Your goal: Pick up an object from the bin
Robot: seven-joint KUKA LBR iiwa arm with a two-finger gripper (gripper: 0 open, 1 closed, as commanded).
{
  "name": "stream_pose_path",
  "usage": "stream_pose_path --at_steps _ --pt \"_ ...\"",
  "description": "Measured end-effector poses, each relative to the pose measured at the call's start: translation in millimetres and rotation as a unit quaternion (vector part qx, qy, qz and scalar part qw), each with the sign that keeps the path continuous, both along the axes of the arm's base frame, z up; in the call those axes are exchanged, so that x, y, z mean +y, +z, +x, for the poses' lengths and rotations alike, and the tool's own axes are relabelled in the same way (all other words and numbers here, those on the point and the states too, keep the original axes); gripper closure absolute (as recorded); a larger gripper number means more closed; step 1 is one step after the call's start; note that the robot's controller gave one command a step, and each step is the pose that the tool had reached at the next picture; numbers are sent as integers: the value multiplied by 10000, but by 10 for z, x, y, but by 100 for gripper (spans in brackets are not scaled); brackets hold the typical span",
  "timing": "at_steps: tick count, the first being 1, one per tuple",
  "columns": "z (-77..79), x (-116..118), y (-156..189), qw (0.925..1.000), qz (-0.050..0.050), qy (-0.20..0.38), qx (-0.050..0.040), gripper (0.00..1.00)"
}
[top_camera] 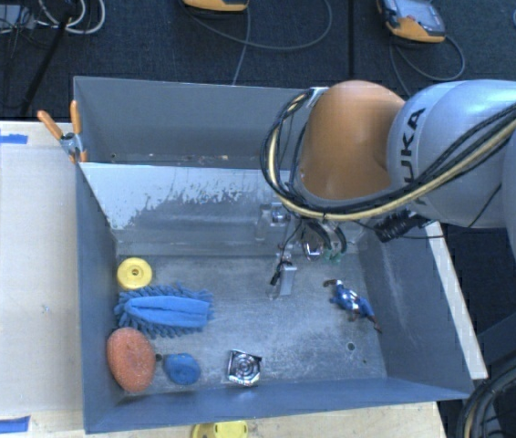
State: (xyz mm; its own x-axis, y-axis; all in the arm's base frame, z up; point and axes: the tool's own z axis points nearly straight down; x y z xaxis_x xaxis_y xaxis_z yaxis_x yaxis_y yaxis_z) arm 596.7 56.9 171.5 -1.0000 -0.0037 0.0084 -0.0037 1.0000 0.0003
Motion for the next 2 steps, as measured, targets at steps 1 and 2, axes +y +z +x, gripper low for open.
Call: stream_pose_path --at_steps 1,2 --pt "15 -3 49 10000 1 -5 -40 0" --pt "14 21 35 10000 -2 2 -46 0"
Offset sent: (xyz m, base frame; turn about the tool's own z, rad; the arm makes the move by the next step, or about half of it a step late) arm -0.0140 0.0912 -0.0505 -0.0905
